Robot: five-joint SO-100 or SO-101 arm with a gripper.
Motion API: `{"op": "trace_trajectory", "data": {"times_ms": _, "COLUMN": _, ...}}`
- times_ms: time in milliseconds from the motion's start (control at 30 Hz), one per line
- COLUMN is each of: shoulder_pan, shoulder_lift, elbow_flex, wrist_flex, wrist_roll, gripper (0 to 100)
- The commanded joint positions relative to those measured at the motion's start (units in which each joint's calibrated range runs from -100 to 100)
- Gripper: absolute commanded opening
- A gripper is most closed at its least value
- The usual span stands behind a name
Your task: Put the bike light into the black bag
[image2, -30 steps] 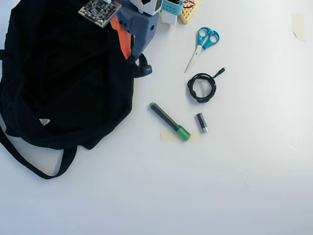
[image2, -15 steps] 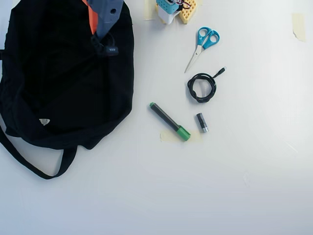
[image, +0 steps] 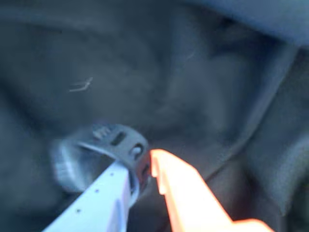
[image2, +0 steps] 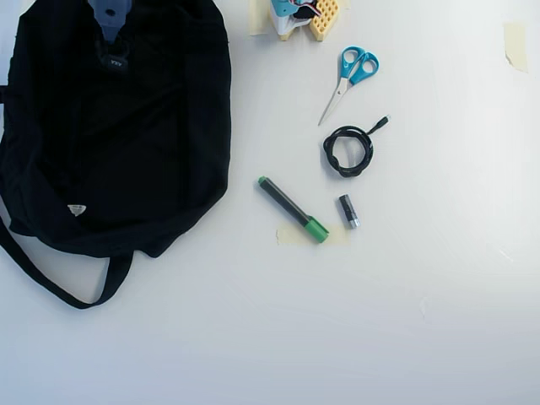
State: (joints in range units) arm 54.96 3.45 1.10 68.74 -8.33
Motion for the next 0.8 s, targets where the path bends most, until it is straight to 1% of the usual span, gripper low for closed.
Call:
{"op": "trace_trajectory", "data": {"times_ms": 0, "shoulder_pan": 2.9, "shoulder_lift": 6.5, "elbow_flex": -2.2, "wrist_flex": -4.6, "wrist_roll": 0.2, "gripper": 2}}
{"op": "trace_trajectory", "data": {"times_ms": 100, "shoulder_pan": 3.4, "shoulder_lift": 12.0, "elbow_flex": -2.3, "wrist_flex": -7.3, "wrist_roll": 0.2, "gripper": 2}}
{"op": "trace_trajectory", "data": {"times_ms": 167, "shoulder_pan": 5.5, "shoulder_lift": 12.4, "elbow_flex": -2.3, "wrist_flex": -7.5, "wrist_roll": 0.2, "gripper": 2}}
{"op": "trace_trajectory", "data": {"times_ms": 300, "shoulder_pan": 5.9, "shoulder_lift": 12.3, "elbow_flex": -1.3, "wrist_flex": -6.7, "wrist_roll": -0.2, "gripper": 3}}
{"op": "trace_trajectory", "data": {"times_ms": 333, "shoulder_pan": 5.7, "shoulder_lift": 12.3, "elbow_flex": -1.2, "wrist_flex": -6.5, "wrist_roll": -0.2, "gripper": 8}}
{"op": "trace_trajectory", "data": {"times_ms": 400, "shoulder_pan": 5.7, "shoulder_lift": 12.2, "elbow_flex": -1.2, "wrist_flex": -4.7, "wrist_roll": 0.1, "gripper": 25}}
{"op": "trace_trajectory", "data": {"times_ms": 467, "shoulder_pan": 5.2, "shoulder_lift": 12.2, "elbow_flex": -1.2, "wrist_flex": -4.7, "wrist_roll": 0.3, "gripper": 32}}
{"op": "trace_trajectory", "data": {"times_ms": 567, "shoulder_pan": 3.7, "shoulder_lift": 10.8, "elbow_flex": -2.3, "wrist_flex": -3.2, "wrist_roll": 1.5, "gripper": 36}}
{"op": "trace_trajectory", "data": {"times_ms": 667, "shoulder_pan": -0.1, "shoulder_lift": 5.3, "elbow_flex": -2.3, "wrist_flex": -3.2, "wrist_roll": 1.1, "gripper": 36}}
{"op": "trace_trajectory", "data": {"times_ms": 767, "shoulder_pan": -7.4, "shoulder_lift": -2.0, "elbow_flex": -2.0, "wrist_flex": -3.2, "wrist_roll": 0.9, "gripper": 36}}
